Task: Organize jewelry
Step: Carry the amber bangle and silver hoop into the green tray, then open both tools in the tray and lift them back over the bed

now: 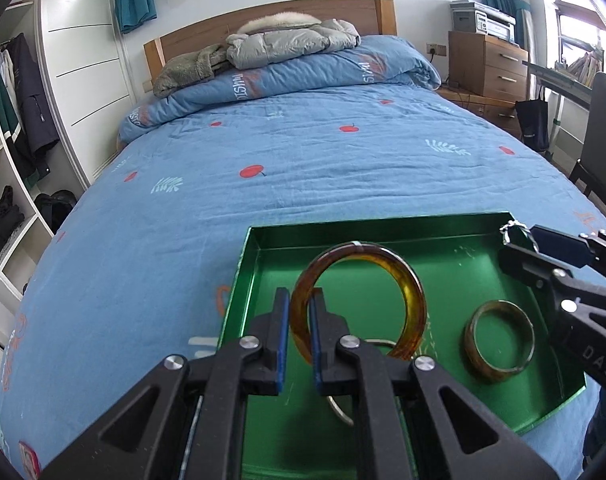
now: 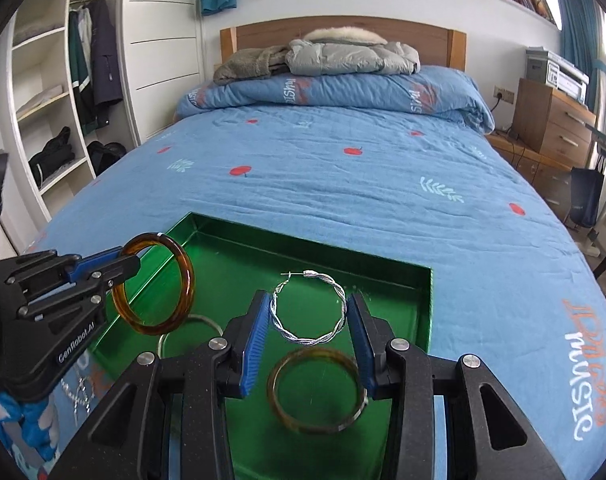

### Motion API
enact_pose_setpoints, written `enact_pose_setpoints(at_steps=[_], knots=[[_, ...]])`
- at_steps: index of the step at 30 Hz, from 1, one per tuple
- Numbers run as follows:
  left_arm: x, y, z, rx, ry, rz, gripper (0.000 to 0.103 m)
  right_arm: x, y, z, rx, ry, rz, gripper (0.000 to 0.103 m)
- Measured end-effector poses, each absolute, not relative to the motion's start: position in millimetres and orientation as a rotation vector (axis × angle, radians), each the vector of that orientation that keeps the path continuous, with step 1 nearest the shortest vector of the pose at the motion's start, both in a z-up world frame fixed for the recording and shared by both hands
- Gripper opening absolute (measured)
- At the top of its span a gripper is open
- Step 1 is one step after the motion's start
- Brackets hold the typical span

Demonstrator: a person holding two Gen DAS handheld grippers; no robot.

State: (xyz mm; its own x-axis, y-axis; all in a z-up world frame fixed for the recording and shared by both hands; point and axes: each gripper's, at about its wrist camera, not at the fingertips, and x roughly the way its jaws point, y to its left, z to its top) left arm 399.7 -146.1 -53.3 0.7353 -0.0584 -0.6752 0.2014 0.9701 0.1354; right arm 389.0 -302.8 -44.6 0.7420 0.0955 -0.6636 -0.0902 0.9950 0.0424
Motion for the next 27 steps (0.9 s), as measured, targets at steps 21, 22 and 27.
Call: enact_pose_setpoints(at_steps=[21, 22, 27], knots=[[445.7, -153.0, -104.1, 0.213, 0.93, -0.128, 0.01, 454.9, -295.6, -101.9, -0.09, 1.032, 0.008, 0.039], [445.6, -152.4, -105.5, 0.21, 0.935, -0.129, 0.01, 454.7, -296.2, -101.9, -0.085, 1.034, 0.01, 0.039], [445.0, -151.3, -109.6, 0.207, 0.936, -0.134, 0.011, 454.8, -301.4, -102.3, -0.046, 1.043, 0.016, 0.039]])
